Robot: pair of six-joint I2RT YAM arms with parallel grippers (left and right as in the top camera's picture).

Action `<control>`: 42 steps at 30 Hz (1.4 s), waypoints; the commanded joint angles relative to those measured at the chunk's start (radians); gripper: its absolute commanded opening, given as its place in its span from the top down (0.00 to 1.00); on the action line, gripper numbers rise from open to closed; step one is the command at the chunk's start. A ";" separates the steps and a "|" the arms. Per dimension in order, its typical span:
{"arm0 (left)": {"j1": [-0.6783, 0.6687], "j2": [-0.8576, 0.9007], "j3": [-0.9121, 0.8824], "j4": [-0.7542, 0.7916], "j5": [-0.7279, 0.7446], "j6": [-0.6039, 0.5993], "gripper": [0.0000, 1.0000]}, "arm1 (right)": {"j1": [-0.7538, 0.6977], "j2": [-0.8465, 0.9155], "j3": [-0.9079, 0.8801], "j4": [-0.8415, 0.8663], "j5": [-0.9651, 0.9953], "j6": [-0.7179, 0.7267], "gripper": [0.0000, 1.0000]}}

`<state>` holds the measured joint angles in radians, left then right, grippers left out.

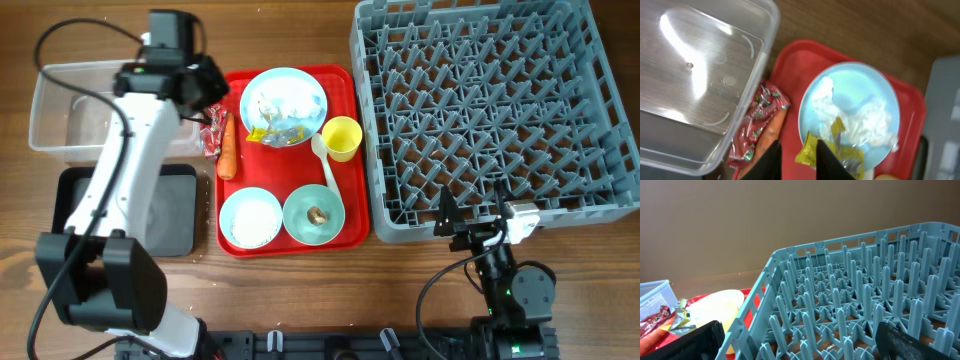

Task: Sort waste into correct bins and load items into the dishwasher rack

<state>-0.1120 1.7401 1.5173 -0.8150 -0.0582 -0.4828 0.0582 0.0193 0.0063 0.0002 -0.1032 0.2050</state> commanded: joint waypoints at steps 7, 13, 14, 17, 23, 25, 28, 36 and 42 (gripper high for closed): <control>-0.152 0.156 -0.013 0.003 -0.282 0.034 0.42 | 0.004 -0.002 -0.001 0.005 0.011 0.007 0.00; -0.151 0.268 -0.013 0.130 -0.320 0.034 0.42 | 0.004 -0.002 -0.001 0.005 0.011 0.007 0.00; -0.152 0.276 -0.013 0.142 -0.331 0.034 0.42 | 0.004 -0.002 -0.001 0.005 0.011 0.007 0.00; -0.152 0.296 -0.013 0.174 -0.348 0.034 0.45 | 0.004 -0.002 -0.001 0.005 0.011 0.007 0.00; -0.152 0.329 -0.013 0.172 -0.367 0.034 0.46 | 0.004 -0.002 -0.001 0.005 0.011 0.007 0.00; -0.151 0.332 -0.013 0.171 -0.367 0.034 0.47 | 0.004 -0.002 -0.001 0.005 0.011 0.007 0.01; -0.151 0.334 -0.013 0.172 -0.367 0.034 0.47 | 0.004 -0.002 -0.001 0.005 0.011 0.007 0.00; -0.151 0.365 -0.013 0.170 -0.408 0.034 0.55 | 0.004 -0.002 -0.001 0.005 0.011 0.007 0.00; -0.145 0.373 -0.013 0.169 -0.409 0.034 0.74 | 0.004 -0.002 -0.001 0.005 0.011 0.007 0.00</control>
<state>-0.2619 2.1040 1.5101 -0.6460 -0.4385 -0.4538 0.0582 0.0193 0.0063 0.0002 -0.1032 0.2050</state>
